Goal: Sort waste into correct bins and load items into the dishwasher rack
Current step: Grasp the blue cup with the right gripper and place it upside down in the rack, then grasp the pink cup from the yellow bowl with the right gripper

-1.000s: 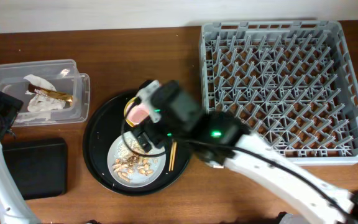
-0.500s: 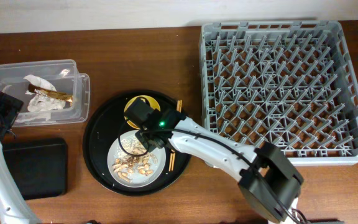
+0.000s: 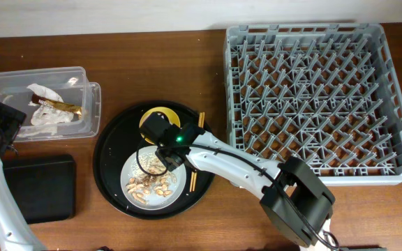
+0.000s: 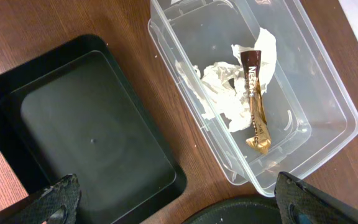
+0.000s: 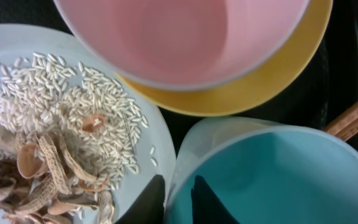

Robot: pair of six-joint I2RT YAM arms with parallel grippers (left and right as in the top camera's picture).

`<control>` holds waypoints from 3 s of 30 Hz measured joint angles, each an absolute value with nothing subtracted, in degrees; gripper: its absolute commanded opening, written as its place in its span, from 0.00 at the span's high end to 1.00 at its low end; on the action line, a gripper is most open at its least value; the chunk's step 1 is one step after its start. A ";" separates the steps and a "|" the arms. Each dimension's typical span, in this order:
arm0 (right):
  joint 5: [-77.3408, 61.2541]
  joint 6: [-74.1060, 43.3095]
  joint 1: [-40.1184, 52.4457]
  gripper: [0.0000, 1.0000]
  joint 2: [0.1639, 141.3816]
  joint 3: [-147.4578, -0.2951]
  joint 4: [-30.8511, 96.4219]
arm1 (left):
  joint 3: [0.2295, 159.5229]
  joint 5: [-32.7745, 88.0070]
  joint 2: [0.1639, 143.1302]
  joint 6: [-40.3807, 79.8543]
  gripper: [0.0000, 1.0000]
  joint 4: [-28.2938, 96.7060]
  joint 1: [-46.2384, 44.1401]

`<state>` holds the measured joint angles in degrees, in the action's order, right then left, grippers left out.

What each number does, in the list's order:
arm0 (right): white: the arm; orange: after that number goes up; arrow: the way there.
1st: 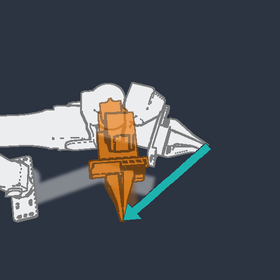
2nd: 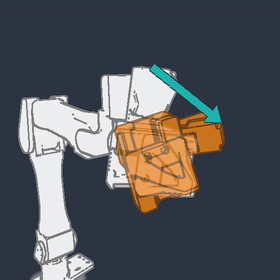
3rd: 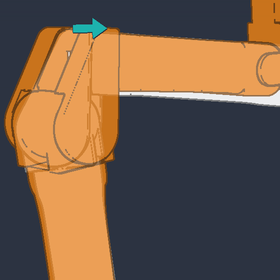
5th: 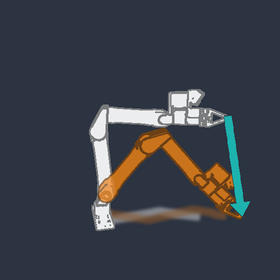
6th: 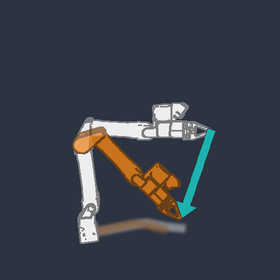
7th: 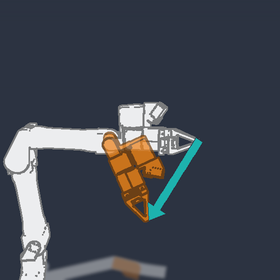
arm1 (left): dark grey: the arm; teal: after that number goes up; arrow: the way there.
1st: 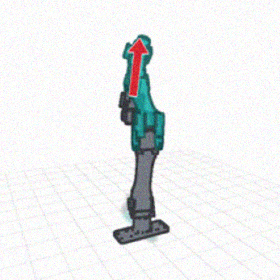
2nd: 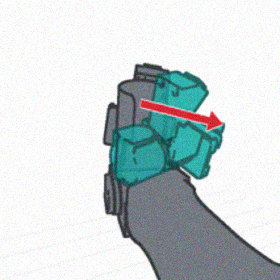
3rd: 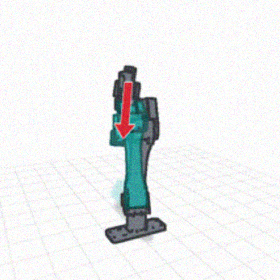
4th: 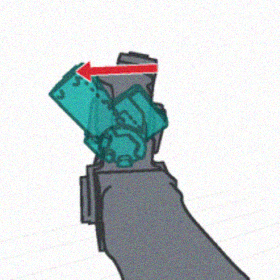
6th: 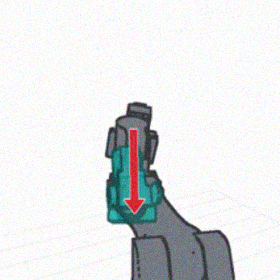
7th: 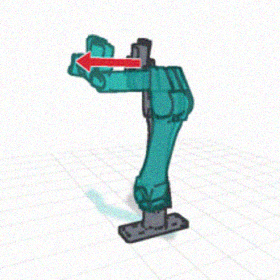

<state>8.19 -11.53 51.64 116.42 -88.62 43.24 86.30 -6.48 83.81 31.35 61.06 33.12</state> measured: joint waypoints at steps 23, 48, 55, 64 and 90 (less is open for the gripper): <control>-56.62 8.38 -7.11 0.96 119.20 -123.20 73.56 | 86.30 -6.48 83.81 31.35 0.01 61.04 33.12; -74.06 18.61 -18.31 0.83 132.16 -105.82 80.36 | 86.30 -6.48 83.81 31.35 0.01 61.06 33.12; -62.04 17.87 -24.34 0.83 129.12 -111.39 87.88 | 86.30 -6.48 83.81 31.35 0.01 61.08 33.12; -37.23 4.29 -11.68 0.06 97.10 -116.60 87.83 | 86.30 -6.48 83.81 31.35 0.01 61.06 33.12; 15.53 -19.62 55.81 0.89 134.30 -116.68 47.48 | 86.30 -6.48 83.81 31.35 0.01 61.06 33.12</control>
<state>15.53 -19.62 55.81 134.30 -116.68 47.48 86.30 -6.48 83.81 31.35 61.06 33.12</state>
